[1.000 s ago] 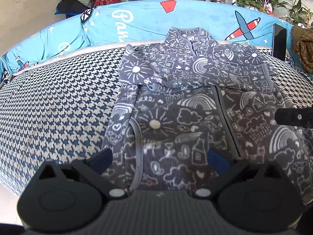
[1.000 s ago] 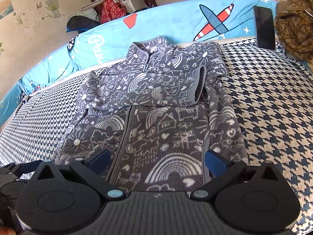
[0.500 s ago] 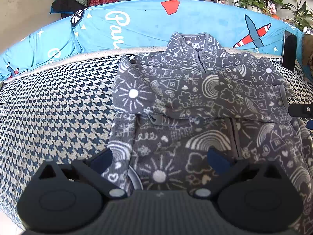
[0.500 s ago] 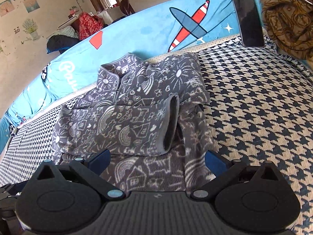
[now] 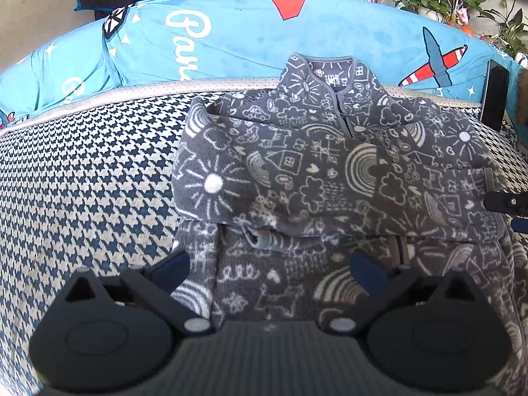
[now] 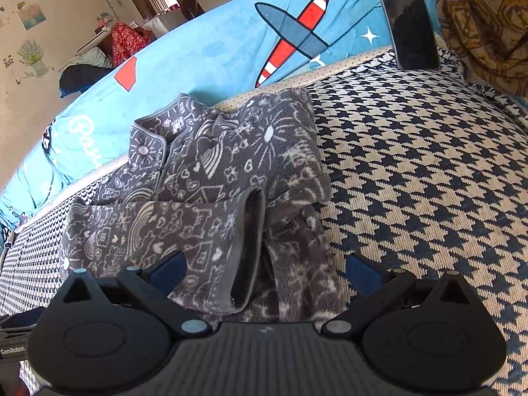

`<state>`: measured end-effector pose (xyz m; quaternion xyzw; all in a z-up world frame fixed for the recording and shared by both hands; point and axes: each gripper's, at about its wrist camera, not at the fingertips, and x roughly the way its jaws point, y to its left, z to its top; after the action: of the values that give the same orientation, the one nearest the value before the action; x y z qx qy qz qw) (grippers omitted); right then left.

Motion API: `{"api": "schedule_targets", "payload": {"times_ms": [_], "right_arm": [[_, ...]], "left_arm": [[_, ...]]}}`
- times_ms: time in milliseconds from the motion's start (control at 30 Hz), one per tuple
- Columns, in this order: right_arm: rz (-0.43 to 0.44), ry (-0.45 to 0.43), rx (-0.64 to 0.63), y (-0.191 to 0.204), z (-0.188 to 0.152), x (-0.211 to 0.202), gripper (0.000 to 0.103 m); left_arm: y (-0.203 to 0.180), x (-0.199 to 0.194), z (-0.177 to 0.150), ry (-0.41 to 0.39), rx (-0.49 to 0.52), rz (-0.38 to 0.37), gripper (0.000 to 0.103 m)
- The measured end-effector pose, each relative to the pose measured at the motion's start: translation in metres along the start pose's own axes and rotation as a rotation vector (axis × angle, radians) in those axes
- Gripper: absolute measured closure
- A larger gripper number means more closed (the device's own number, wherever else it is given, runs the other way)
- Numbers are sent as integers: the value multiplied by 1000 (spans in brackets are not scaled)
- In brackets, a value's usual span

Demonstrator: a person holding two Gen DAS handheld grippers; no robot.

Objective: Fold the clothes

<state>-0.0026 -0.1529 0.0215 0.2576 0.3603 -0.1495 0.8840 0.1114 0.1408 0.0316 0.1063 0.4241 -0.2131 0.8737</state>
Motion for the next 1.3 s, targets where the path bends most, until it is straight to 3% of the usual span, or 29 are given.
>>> {"api": "schedule_targets", "payload": {"times_ms": [200, 433, 533, 667, 933, 1100, 1300], "right_arm": [[13, -23, 12, -10, 7, 9, 0], [42, -27, -119, 1, 8, 22, 0], [9, -40, -203, 10, 6, 28, 6], [-4, -66, -265, 14, 4, 32, 24], [84, -68, -173, 4, 10, 30, 70], [95, -64, -134, 2, 12, 31, 69], [81, -85, -128, 5, 10, 33, 60]], "left_arm": [[3, 3, 5, -2, 2, -8, 0], [9, 4, 5, 7, -24, -29, 0], [10, 3, 4, 14, -34, -46, 0], [10, 3, 3, 20, -40, -56, 0], [6, 4, 2, 28, -33, -69, 0], [4, 3, 2, 15, -17, -58, 0], [7, 4, 2, 18, -33, -52, 0]]}}
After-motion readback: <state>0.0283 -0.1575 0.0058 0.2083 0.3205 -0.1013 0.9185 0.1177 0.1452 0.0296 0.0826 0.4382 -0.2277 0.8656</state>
